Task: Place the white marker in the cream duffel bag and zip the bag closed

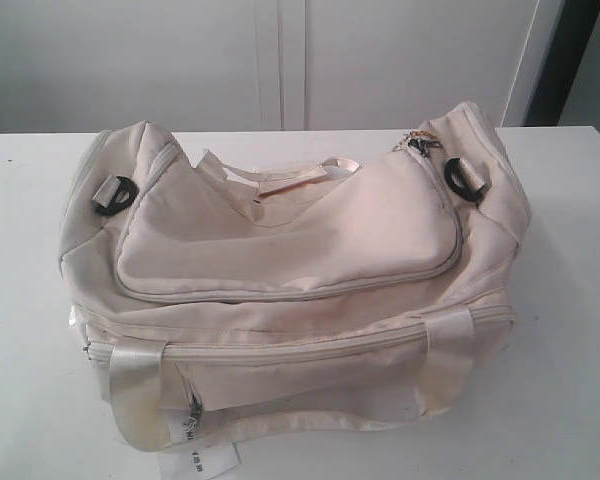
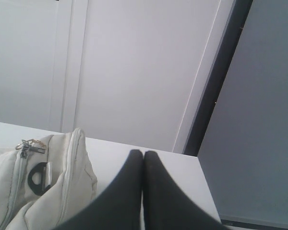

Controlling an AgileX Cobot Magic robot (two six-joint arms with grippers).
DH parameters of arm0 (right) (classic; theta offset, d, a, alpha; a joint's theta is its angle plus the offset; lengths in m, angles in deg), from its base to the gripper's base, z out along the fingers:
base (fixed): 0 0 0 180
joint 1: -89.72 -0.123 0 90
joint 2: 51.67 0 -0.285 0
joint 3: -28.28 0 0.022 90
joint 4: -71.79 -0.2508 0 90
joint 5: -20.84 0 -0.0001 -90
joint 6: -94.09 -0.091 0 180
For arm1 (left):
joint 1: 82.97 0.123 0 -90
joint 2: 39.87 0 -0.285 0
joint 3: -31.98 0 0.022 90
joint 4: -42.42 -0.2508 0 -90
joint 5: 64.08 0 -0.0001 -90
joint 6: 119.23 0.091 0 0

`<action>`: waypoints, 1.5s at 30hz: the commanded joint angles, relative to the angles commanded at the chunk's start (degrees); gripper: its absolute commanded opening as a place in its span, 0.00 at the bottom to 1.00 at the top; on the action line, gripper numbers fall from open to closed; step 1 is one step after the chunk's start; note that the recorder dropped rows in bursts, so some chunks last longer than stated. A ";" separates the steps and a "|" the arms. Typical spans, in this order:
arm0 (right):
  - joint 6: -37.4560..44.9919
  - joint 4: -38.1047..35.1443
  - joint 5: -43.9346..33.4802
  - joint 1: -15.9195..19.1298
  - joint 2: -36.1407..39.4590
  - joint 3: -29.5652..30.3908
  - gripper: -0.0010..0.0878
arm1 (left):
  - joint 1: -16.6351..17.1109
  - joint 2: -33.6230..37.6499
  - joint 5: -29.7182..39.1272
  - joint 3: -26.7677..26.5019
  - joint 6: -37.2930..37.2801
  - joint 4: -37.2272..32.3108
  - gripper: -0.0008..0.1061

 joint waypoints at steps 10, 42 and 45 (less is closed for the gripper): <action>0.00 0.00 -5.52 0.00 -2.01 0.00 0.01 | 0.00 0.00 0.00 0.00 0.00 0.00 0.04; -8.59 0.02 -2.31 0.00 -16.46 19.99 0.01 | 0.00 0.00 -0.01 0.00 0.12 0.00 0.04; -8.59 0.02 -1.75 0.00 -16.46 21.57 0.01 | 0.00 0.00 -0.01 0.00 0.12 0.00 0.04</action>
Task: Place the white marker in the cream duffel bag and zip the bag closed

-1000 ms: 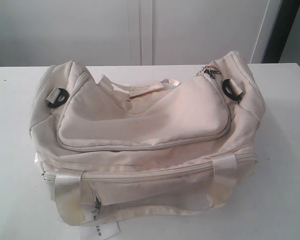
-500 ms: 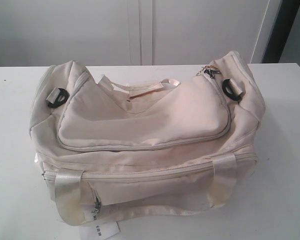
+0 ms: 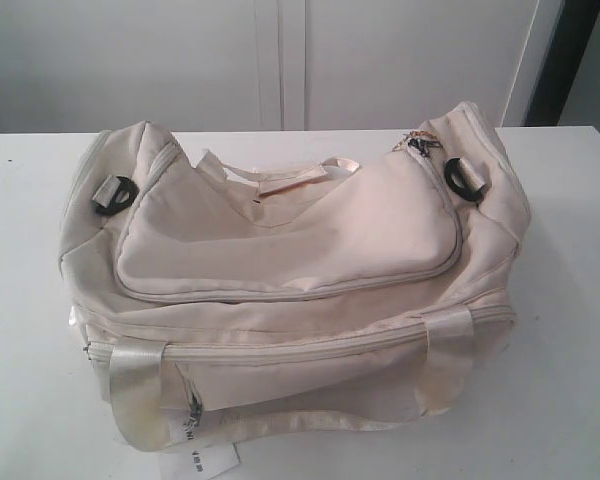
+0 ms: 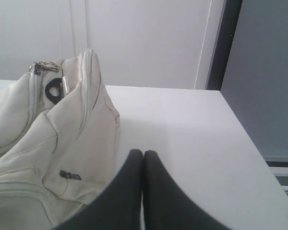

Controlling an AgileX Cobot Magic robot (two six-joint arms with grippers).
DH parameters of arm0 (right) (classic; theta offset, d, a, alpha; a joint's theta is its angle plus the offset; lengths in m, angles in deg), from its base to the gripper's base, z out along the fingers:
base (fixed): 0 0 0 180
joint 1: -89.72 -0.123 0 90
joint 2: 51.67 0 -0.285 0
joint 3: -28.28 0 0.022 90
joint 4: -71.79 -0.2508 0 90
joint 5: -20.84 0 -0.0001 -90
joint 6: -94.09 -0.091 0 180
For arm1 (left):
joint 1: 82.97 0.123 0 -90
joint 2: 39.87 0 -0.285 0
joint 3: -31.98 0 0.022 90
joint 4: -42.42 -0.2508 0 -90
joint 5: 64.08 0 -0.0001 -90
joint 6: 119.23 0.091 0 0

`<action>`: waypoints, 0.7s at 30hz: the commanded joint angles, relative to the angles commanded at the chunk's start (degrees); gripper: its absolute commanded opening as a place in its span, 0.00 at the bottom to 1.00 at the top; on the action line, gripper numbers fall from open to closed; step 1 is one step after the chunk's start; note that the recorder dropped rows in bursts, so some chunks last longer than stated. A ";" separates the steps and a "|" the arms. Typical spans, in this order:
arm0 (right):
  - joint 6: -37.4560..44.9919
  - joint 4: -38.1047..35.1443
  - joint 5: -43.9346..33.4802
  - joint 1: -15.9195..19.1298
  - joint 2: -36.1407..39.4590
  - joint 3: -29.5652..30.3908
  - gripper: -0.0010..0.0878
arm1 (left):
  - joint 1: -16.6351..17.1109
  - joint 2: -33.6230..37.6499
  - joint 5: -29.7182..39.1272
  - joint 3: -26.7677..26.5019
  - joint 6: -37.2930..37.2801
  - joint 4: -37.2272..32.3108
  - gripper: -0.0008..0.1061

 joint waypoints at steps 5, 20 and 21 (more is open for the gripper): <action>0.00 0.00 1.95 0.00 0.00 3.33 0.01 | 0.00 0.00 0.00 0.00 0.00 0.00 0.04; 0.00 0.42 8.27 0.00 0.00 10.75 0.01 | 0.00 0.00 0.00 0.00 0.00 0.00 0.04; 0.00 0.42 8.68 0.00 0.00 10.97 0.01 | 0.00 0.00 0.00 0.00 0.00 0.00 0.04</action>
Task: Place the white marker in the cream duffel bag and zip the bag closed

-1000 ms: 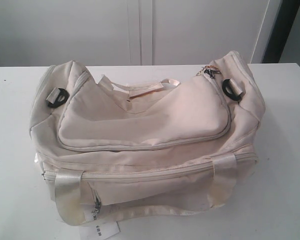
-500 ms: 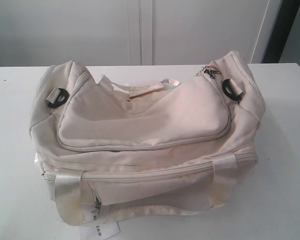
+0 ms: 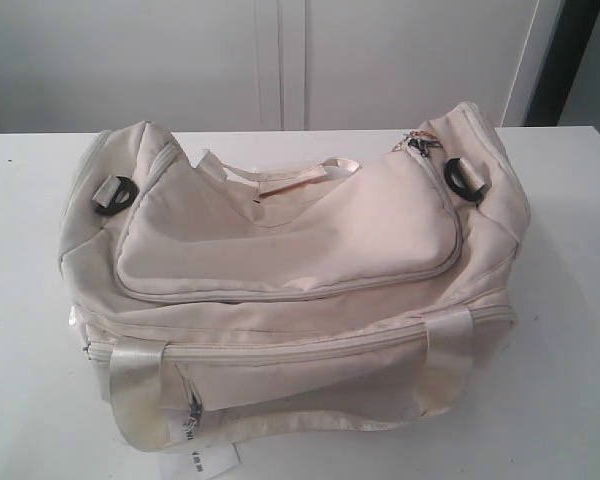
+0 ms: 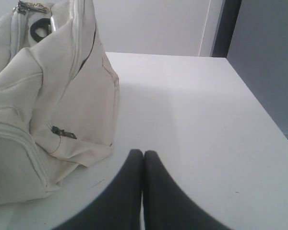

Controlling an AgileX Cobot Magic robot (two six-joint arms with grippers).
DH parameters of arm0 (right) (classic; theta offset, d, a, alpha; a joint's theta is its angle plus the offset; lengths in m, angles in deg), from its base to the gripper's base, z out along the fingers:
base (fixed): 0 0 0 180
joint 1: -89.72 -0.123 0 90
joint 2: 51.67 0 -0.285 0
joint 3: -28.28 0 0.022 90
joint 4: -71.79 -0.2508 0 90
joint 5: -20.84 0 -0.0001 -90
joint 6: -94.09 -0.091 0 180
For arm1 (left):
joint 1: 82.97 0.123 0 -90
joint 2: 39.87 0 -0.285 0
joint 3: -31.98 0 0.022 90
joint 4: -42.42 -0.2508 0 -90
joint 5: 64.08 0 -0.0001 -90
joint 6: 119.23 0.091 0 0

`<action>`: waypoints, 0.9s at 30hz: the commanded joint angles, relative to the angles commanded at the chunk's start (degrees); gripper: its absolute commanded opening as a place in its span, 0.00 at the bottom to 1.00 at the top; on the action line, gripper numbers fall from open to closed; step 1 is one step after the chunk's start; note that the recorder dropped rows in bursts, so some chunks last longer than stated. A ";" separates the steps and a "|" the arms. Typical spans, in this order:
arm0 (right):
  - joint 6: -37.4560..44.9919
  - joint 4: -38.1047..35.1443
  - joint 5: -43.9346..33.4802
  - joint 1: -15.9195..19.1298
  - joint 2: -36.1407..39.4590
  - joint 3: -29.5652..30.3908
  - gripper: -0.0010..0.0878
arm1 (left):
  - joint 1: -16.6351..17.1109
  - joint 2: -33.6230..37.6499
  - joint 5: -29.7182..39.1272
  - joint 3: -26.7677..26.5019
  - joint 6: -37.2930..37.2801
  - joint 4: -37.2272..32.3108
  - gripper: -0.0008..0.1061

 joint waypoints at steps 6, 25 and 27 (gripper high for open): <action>0.00 -0.30 -1.06 0.00 -3.48 0.00 0.01 | 0.00 0.00 0.00 0.00 0.00 0.00 0.04; 0.00 0.00 -8.91 0.00 -6.08 0.00 0.01 | 0.00 0.00 0.00 0.00 0.00 0.00 0.04; 0.00 0.00 -8.91 0.00 -6.08 0.00 0.01 | 0.00 0.00 0.00 0.00 0.00 0.00 0.04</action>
